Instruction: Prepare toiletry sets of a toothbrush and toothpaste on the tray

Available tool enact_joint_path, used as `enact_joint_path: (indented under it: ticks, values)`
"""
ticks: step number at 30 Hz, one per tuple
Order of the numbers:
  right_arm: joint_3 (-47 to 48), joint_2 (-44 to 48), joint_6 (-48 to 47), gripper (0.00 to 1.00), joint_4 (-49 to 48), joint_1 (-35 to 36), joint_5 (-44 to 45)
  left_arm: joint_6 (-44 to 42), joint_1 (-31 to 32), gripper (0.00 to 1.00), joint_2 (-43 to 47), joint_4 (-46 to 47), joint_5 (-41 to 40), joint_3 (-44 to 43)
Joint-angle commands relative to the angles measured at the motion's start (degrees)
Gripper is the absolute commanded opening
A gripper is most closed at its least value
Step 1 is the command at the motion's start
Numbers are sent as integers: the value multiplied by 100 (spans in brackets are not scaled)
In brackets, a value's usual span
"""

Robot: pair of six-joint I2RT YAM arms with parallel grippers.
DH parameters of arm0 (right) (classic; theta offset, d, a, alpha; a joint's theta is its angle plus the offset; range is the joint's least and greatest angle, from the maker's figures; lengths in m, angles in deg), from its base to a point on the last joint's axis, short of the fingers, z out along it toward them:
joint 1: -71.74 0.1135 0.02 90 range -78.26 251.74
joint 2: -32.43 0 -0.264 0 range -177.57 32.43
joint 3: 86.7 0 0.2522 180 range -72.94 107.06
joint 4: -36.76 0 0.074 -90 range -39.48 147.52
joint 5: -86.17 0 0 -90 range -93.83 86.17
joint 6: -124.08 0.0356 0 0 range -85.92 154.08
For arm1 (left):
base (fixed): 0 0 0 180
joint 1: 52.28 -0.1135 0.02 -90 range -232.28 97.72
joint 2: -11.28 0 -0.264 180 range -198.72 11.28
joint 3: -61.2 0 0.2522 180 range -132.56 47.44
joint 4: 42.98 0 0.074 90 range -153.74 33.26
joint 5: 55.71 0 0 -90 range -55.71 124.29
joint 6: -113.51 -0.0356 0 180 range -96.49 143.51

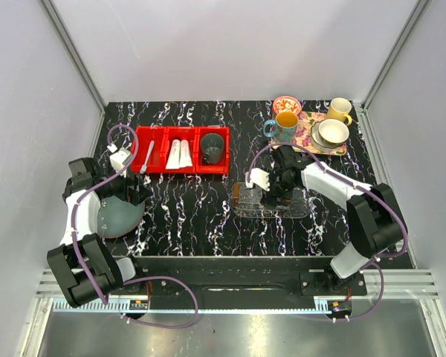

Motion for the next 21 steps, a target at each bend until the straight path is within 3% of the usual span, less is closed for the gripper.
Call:
enact_joint_path:
  ticks: [1,9,21]
  values:
    - [211,-107,-157,92,41,-33,150,-179,-38,99,90,207,239,-49]
    - [342,-55,-130,100,120,-42,124,-179,-38,99,81,216,266,-76]
    - [878,472,116,100,480,-33,-78,-30,-38,99,186,207,432,-172]
